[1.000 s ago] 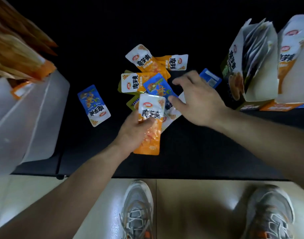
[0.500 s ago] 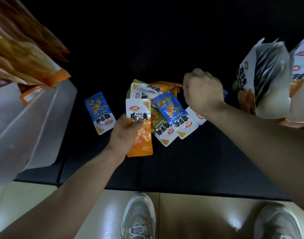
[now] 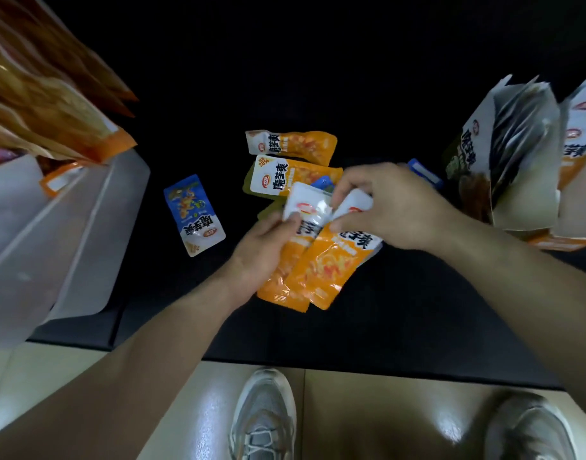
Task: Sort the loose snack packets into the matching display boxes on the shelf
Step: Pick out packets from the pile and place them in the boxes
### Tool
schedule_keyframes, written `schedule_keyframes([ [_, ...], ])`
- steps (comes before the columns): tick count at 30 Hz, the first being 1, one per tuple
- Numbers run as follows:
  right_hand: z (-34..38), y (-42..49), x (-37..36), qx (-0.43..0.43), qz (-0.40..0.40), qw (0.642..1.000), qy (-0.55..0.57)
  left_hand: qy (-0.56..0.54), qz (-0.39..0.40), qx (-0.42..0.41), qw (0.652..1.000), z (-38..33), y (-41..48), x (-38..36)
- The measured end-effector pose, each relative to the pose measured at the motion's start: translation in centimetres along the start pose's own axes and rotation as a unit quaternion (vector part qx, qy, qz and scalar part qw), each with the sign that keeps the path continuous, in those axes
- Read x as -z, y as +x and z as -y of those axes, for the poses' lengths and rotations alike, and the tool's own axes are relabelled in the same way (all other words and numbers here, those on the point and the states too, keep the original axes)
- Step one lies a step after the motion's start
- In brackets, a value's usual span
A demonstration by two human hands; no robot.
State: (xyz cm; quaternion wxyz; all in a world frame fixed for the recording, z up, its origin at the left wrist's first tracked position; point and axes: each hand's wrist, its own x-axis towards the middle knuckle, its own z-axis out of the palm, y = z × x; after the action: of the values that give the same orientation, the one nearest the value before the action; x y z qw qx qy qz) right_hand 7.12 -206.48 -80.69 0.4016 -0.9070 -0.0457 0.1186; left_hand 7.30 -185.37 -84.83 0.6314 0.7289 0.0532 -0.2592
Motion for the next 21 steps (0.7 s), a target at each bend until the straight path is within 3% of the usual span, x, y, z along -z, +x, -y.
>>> schedule_keyframes([
  [3,0.4,1.5,-2.4,-0.019,-0.086,0.995,-0.049,0.058,0.092,-0.016,0.994,0.5,-0.7,-0.9],
  [6,-0.7,3.2,-3.5,0.031,-0.172,0.975,-0.140,0.052,0.006,-0.019,0.998,0.9,0.2,0.1],
  [7,-1.4,4.0,-3.6,0.044,-0.149,0.972,-0.174,0.031,-0.053,-0.006,0.998,1.1,0.7,0.6],
  [9,-2.5,5.5,-3.5,0.038,-0.019,0.973,-0.228,0.010,-0.162,0.010,0.987,1.6,1.6,1.8],
  [12,-4.2,5.6,-4.4,0.008,0.122,0.942,-0.311,0.014,-0.227,0.005,0.974,2.3,2.2,3.5],
  [14,-4.9,3.4,-5.4,0.027,0.109,0.930,-0.351,0.016,-0.236,0.009,0.972,3.0,2.1,4.4],
  [17,-5.5,-0.6,-6.5,0.056,0.015,0.934,-0.353,0.027,-0.226,0.015,0.974,4.0,2.1,4.8],
  [19,-5.4,-1.2,-6.4,0.030,-0.039,0.950,-0.308,0.037,-0.214,0.009,0.976,4.0,2.0,4.4],
  [21,-5.1,-0.5,-6.3,-0.014,-0.042,0.957,-0.286,0.041,-0.197,0.000,0.980,3.8,2.0,3.8],
])
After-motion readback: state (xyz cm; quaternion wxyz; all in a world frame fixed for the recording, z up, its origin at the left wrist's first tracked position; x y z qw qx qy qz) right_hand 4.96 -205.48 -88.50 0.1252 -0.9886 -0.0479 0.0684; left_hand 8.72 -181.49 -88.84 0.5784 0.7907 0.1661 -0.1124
